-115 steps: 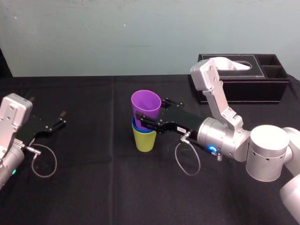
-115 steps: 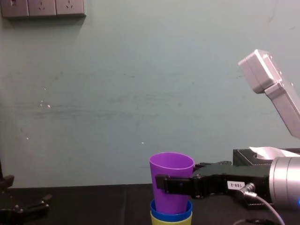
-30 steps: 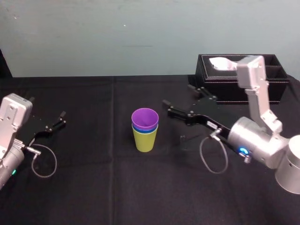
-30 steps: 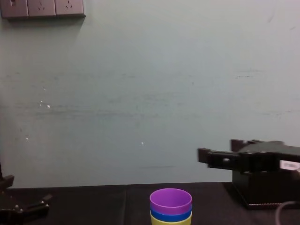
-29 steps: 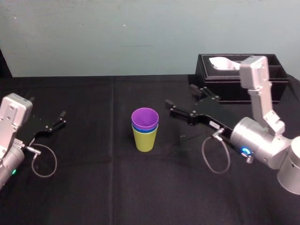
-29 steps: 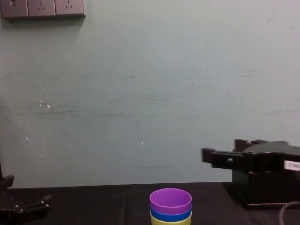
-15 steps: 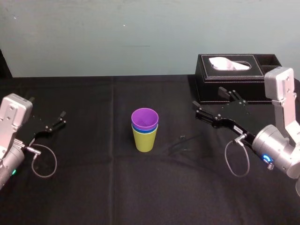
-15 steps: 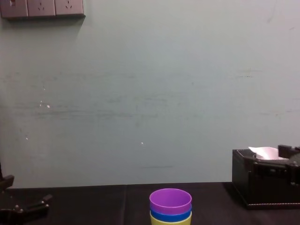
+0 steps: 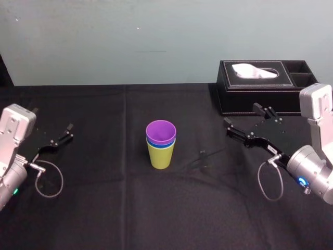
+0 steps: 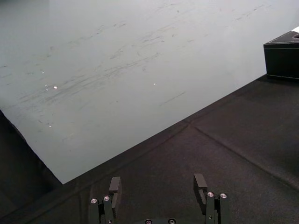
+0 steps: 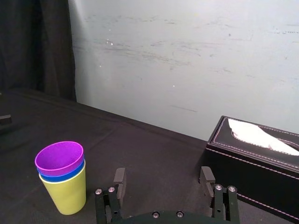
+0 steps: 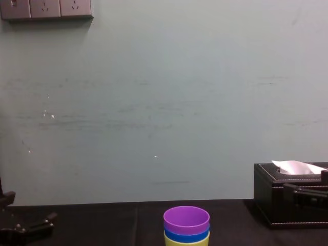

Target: Stack the three plastic cups sequentially using one hand.

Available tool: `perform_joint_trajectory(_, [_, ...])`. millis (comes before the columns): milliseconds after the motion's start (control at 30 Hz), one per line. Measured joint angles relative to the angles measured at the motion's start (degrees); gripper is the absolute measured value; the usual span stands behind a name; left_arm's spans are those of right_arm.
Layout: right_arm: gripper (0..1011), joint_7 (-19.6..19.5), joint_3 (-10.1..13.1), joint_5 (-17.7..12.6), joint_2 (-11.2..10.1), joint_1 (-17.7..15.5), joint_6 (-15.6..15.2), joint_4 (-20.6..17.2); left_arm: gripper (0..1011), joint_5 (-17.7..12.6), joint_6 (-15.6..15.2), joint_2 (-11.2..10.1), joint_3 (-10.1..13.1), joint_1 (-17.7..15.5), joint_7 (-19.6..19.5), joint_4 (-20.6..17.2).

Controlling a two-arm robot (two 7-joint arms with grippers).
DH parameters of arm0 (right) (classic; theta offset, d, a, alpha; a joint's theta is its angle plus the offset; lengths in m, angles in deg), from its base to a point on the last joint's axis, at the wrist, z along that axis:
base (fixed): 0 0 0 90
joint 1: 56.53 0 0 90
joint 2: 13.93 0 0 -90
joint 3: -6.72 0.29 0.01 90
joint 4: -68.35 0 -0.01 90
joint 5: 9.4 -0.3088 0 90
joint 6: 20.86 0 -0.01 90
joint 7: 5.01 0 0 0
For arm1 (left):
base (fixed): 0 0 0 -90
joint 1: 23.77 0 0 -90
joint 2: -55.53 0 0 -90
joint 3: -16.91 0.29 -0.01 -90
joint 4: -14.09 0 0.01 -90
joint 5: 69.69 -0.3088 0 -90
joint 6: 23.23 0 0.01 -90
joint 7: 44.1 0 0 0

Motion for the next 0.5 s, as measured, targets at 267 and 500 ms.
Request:
perform_joint_trajectory(267, [1003,0.0,-0.15,-0.07,-0.04,0.12,-0.03,-0.15,1010,0.0,0.0,0.0,0.0,0.0,0.0,0.0])
perform_joint_trajectory(500, [1003,0.01,-0.24,-0.15,-0.07,0.18,-0.08,-0.22,1010,0.0,0.0,0.0,0.0,0.0,0.0,0.0])
